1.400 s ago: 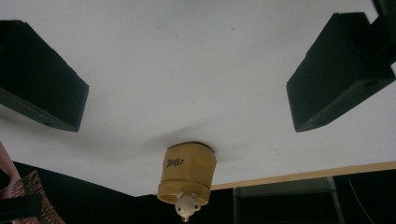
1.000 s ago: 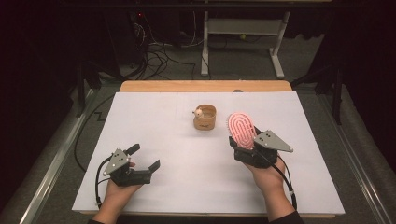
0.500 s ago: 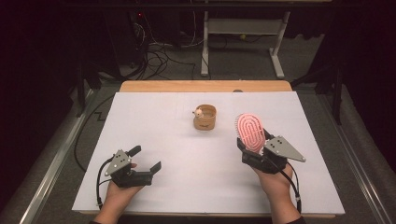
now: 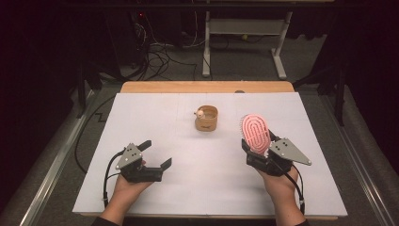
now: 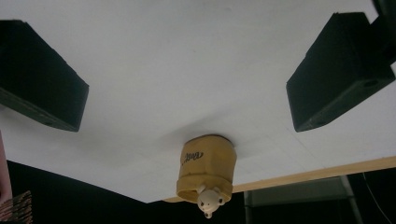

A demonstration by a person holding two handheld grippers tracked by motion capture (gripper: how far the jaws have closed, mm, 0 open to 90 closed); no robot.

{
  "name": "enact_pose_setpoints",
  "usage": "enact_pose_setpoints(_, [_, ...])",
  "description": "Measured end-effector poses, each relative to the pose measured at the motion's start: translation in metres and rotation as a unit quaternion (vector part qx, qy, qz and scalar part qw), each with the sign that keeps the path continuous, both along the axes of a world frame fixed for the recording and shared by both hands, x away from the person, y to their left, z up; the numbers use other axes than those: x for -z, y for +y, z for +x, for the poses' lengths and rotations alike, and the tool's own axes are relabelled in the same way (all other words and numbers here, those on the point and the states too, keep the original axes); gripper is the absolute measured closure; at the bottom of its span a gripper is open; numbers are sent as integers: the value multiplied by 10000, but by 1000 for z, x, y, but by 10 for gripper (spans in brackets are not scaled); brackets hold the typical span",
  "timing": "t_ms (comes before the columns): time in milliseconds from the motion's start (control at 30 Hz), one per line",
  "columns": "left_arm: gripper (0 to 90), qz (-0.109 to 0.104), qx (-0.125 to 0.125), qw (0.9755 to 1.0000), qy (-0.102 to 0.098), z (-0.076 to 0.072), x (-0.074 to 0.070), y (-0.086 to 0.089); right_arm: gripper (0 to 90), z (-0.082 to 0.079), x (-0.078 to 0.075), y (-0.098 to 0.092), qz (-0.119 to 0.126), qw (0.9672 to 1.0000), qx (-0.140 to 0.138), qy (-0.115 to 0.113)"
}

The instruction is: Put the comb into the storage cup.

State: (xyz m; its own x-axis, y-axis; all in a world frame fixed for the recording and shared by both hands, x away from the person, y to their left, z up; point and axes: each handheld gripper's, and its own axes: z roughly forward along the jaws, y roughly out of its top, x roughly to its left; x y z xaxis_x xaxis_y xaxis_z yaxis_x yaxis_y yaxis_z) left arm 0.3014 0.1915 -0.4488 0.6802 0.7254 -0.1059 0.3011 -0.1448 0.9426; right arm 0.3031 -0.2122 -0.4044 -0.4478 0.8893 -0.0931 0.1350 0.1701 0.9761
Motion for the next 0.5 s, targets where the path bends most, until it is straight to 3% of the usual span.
enact_pose_setpoints(367, [0,104,176,9997,-134,17,-16,-31,201,0,-1,-2,38,10000,39,-34])
enact_pose_setpoints(500, [0,75,280,9995,-96,24,-19,-43,201,0,-2,-4,47,10000,63,-38])
